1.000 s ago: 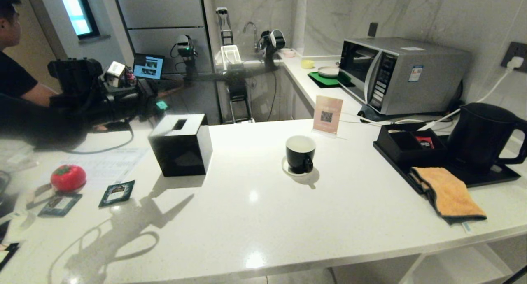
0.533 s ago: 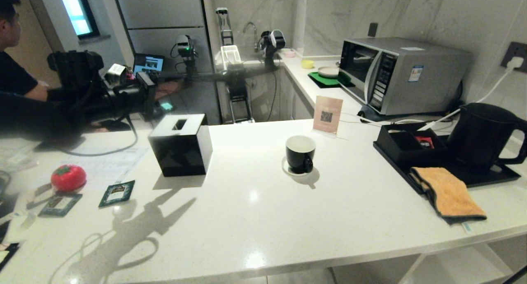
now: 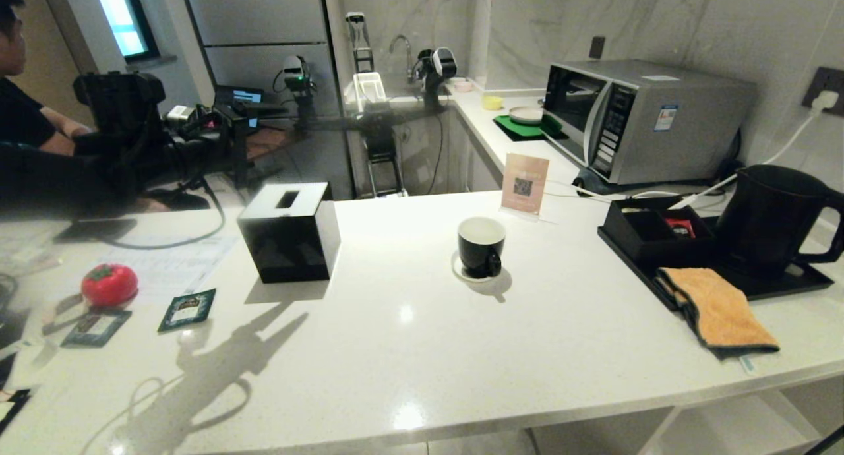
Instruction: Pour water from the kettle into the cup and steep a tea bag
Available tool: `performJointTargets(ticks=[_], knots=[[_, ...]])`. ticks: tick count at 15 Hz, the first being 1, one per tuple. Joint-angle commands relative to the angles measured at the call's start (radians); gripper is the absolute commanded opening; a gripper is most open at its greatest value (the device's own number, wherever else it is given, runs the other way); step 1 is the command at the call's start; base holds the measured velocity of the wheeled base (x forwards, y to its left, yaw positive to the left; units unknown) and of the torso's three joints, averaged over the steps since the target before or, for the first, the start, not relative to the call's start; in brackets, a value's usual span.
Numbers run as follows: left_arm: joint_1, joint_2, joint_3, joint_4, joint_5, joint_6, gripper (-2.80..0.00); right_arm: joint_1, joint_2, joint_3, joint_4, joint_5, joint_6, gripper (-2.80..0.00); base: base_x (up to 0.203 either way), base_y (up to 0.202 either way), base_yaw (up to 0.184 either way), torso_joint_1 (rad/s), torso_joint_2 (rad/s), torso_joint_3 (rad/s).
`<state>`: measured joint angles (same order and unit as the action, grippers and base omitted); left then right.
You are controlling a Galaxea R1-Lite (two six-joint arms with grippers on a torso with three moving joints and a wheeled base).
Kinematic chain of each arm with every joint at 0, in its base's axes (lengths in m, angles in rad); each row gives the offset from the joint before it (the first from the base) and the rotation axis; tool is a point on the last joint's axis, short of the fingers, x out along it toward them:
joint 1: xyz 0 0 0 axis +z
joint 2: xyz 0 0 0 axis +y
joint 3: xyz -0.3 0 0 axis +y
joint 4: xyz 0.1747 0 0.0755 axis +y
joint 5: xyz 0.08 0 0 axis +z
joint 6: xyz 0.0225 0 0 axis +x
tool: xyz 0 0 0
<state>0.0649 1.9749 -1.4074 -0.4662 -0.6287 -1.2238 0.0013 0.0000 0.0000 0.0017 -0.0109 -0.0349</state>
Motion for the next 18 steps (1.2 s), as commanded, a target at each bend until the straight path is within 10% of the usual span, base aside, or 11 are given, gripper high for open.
performJointTargets(ticks=[1,10,18], knots=[[-0.002,0.004,-0.001,0.018,0.024,-0.012,0.00,0.000,0.002,0.000,0.000,0.000,0.000,-2.80,0.000,0.000,0.000,0.000,0.00,0.000],[-0.012,-0.016,0.001,0.054,0.070,0.033,0.00,0.000,0.002,0.000,0.000,0.000,0.000,-2.80,0.000,0.000,0.000,0.000,0.00,0.000],[-0.021,-0.080,0.043,0.056,0.054,0.524,0.00,0.000,0.002,0.000,0.000,0.000,0.000,-2.80,0.000,0.000,0.000,0.000,0.00,0.000]])
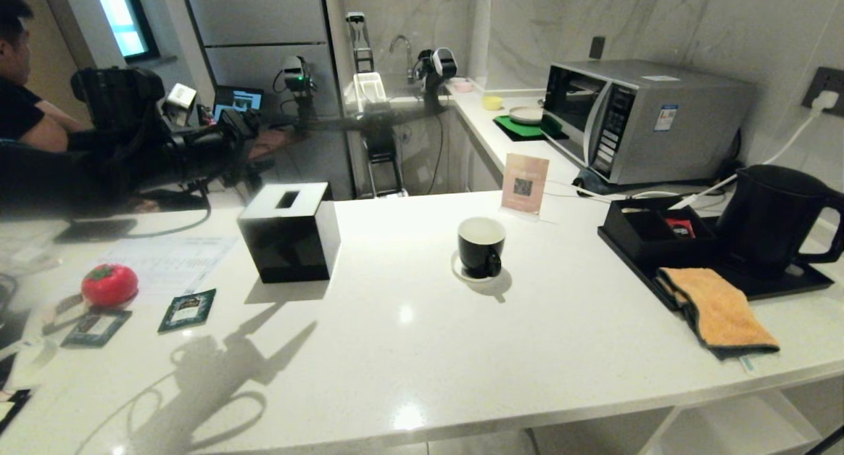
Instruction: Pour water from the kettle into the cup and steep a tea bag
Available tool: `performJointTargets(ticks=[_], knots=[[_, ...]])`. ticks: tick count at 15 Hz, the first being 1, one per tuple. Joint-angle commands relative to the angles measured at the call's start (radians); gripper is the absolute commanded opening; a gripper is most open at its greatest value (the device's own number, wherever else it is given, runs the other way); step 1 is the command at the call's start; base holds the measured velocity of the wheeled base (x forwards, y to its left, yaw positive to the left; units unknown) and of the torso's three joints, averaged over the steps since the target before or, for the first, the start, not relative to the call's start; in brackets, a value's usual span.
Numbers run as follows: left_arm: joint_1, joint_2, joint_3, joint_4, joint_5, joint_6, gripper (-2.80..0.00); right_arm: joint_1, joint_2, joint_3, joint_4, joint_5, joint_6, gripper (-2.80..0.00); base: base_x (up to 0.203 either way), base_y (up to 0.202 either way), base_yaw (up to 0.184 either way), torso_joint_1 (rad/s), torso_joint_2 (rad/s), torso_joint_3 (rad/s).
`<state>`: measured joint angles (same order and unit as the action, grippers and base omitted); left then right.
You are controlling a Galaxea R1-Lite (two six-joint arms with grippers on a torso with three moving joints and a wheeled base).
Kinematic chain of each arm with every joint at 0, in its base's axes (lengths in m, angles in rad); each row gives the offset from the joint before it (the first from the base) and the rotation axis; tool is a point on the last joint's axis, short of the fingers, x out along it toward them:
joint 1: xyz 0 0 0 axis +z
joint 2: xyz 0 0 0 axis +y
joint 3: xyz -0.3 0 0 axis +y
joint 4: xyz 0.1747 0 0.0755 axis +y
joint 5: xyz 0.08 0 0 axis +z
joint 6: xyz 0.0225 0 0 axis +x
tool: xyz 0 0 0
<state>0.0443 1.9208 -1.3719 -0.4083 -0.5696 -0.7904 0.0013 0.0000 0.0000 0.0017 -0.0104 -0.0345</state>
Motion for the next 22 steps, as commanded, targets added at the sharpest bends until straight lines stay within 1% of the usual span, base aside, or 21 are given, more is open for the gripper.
performJointTargets(ticks=[1,2,3,4,5,6,11,14,20,22], knots=[[-0.002,-0.045,0.010,0.001,-0.006,0.145,0.00,0.000,0.002,0.000,0.000,0.000,-0.001,-2.80,0.000,0.000,0.000,0.000,0.00,0.000],[-0.003,-0.061,0.025,0.001,-0.013,0.213,0.00,0.000,0.002,0.000,0.000,0.000,-0.001,-2.80,0.000,0.000,0.000,0.000,0.00,0.000],[-0.002,-0.069,0.045,-0.001,-0.020,0.281,-2.80,0.000,0.002,0.000,0.000,0.000,-0.001,-2.80,0.000,0.000,0.000,0.000,0.00,0.000],[0.001,-0.076,0.076,-0.002,-0.023,0.363,-2.80,0.000,0.002,0.000,0.000,0.000,-0.001,-2.80,0.000,0.000,0.000,0.000,0.00,0.000],[0.004,-0.090,0.113,-0.003,-0.026,0.431,-2.80,0.000,0.002,0.000,0.000,0.000,-0.001,-2.80,0.000,0.000,0.000,0.000,0.00,0.000],[0.004,-0.105,0.136,-0.004,-0.027,0.454,-2.80,0.000,0.002,0.000,0.000,0.000,-0.001,-2.80,0.000,0.000,0.000,0.000,0.00,0.000],[0.002,-0.131,0.156,-0.004,-0.024,0.478,-2.80,0.000,0.002,0.000,0.000,0.000,-0.001,-2.80,0.000,0.000,0.000,0.000,0.00,0.000],[-0.001,-0.154,0.191,-0.004,-0.026,0.574,-2.80,0.000,0.002,0.000,0.000,0.000,-0.001,-2.80,0.000,0.000,0.000,0.000,0.00,0.000],[-0.005,-0.269,0.287,-0.011,-0.023,0.594,-2.80,0.000,0.002,0.000,0.000,0.000,-0.001,-2.80,0.000,0.000,0.000,0.000,0.00,0.000],[-0.006,-0.319,0.349,-0.037,-0.023,0.600,-2.80,0.000,0.002,0.000,0.000,0.000,-0.001,-2.80,0.000,0.000,0.000,0.000,0.00,0.000]])
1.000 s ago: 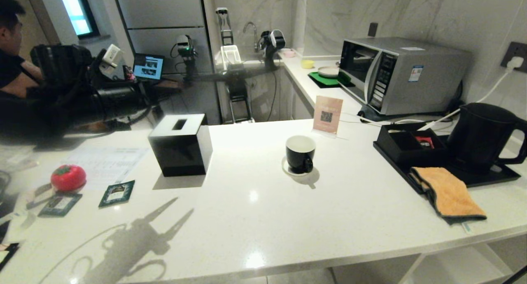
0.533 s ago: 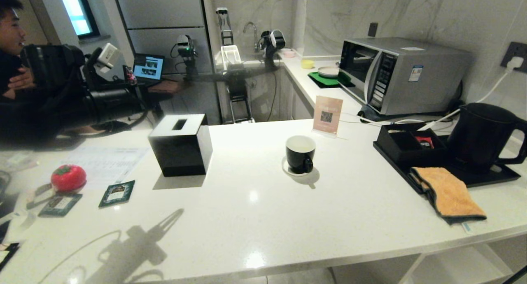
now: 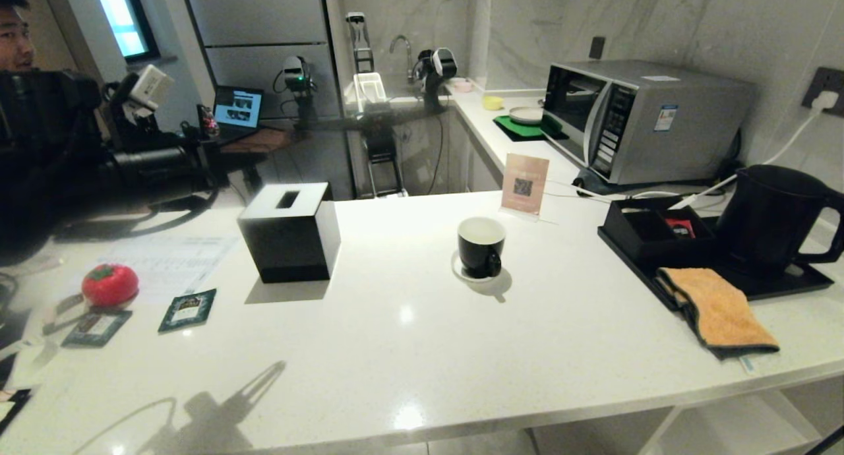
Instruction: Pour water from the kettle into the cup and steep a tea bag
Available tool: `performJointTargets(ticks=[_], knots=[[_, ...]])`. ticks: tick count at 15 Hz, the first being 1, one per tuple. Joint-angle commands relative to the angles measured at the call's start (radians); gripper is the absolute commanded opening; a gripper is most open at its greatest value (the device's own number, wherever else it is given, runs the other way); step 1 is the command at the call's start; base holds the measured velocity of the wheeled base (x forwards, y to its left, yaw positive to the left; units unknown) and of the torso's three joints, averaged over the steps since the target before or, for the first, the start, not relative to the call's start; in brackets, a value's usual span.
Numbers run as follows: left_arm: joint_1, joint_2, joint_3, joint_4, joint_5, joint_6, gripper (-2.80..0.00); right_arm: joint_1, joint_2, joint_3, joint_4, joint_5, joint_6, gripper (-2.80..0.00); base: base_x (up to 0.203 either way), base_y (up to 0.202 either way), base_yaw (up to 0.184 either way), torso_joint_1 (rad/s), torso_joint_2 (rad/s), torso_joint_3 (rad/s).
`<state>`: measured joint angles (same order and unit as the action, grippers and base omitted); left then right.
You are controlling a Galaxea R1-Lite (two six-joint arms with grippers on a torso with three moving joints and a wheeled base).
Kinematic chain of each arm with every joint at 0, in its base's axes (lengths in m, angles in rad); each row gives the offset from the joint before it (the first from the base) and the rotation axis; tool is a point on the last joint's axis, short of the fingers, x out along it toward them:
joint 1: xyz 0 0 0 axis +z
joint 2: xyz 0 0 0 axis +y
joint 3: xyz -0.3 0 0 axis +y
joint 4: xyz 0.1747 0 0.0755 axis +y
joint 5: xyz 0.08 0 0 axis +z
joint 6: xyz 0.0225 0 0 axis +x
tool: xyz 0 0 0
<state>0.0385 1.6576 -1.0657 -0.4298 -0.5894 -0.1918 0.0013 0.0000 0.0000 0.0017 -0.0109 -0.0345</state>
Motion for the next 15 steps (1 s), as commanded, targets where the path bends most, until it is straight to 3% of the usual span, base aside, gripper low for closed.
performJointTargets(ticks=[1,4,10,15], knots=[[0.000,-0.081,0.077,-0.038,-0.004,0.009,-2.80,0.001,0.002,0.000,0.000,0.000,-0.001,-2.80,0.000,0.000,0.000,0.000,0.00,0.000],[0.001,-0.164,0.176,-0.109,-0.004,0.025,-2.80,0.001,0.002,0.000,0.000,0.000,-0.001,-2.80,0.000,0.000,0.000,0.000,0.00,0.000],[0.006,-0.388,0.339,-0.121,0.012,0.028,-2.80,0.000,0.002,0.000,0.000,0.000,-0.001,-2.80,0.000,0.000,0.000,0.000,0.00,0.000],[-0.017,-0.577,0.470,-0.111,0.127,0.052,-2.80,0.000,0.002,0.000,0.000,0.000,-0.001,-2.80,0.000,0.000,0.000,0.000,0.00,0.000]])
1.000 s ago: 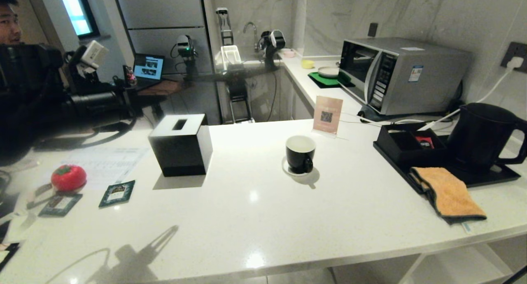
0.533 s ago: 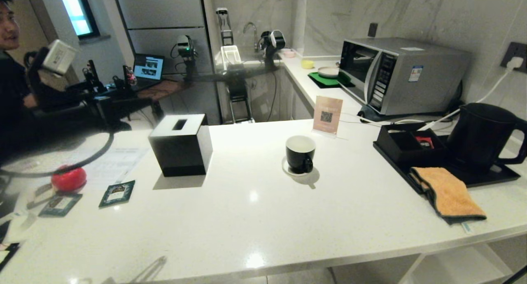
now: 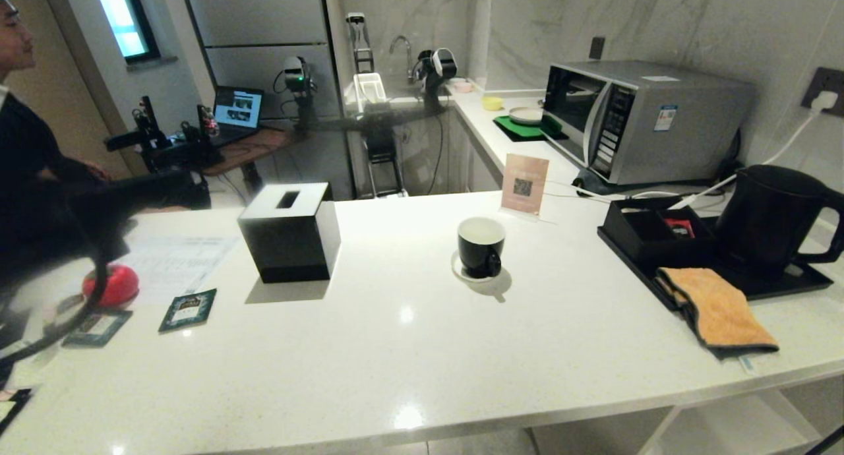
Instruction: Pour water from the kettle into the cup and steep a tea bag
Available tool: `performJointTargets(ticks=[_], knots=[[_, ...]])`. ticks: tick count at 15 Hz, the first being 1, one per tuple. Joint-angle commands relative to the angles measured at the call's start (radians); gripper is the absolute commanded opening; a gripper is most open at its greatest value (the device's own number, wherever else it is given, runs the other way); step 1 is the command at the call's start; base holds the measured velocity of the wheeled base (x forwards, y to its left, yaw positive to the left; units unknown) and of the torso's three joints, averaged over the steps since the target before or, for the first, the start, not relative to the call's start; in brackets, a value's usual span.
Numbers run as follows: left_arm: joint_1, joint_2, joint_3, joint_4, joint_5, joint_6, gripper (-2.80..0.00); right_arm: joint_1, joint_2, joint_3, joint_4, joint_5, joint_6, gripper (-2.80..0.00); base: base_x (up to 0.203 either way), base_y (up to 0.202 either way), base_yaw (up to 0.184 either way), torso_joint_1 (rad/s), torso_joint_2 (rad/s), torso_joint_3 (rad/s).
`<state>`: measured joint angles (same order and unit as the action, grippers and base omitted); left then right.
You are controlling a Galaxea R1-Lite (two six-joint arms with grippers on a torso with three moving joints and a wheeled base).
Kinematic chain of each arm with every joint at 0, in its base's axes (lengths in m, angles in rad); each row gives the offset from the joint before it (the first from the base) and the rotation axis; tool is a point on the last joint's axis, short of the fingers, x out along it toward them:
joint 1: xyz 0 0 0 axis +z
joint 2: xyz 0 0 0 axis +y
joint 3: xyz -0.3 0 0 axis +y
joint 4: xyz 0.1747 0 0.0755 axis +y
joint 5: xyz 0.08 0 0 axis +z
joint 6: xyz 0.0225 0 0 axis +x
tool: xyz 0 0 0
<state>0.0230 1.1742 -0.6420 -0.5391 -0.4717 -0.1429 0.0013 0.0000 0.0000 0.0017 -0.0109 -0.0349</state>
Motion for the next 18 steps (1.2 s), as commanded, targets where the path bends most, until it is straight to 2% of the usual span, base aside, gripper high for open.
performJointTargets(ticks=[1,4,7,9,14,15,18], knots=[[-0.001,-0.141,0.092,0.001,0.014,0.012,-2.80,0.000,0.002,0.000,0.000,0.000,0.000,-2.80,0.000,0.000,0.000,0.000,0.00,0.000],[0.003,-0.288,0.246,0.004,0.030,0.072,-2.80,0.000,0.002,0.000,0.000,0.000,0.000,-2.80,0.000,0.000,0.000,0.000,0.00,0.000],[0.013,-0.435,0.387,0.011,0.054,0.103,-2.80,0.000,0.002,0.000,0.000,0.000,0.000,-2.80,0.000,0.000,0.000,0.000,0.00,0.000],[0.013,-0.557,0.477,0.038,0.082,0.154,-2.80,0.001,0.002,0.000,0.000,0.000,0.000,-2.80,0.000,0.000,0.000,0.000,0.00,0.000],[0.016,-0.816,0.632,0.086,0.138,0.262,-2.80,0.000,0.002,0.000,0.000,0.000,0.000,-2.80,0.000,0.000,0.000,0.000,0.00,0.000],[0.017,-0.851,0.638,0.118,0.170,0.273,-2.80,0.000,0.002,0.000,0.000,0.000,0.000,-2.80,0.000,0.000,0.000,0.000,0.00,0.000],[0.013,-0.936,0.642,0.231,0.331,0.283,-2.80,0.000,0.002,0.000,0.000,0.000,0.000,-2.80,0.000,0.000,0.000,0.000,0.00,0.000]])
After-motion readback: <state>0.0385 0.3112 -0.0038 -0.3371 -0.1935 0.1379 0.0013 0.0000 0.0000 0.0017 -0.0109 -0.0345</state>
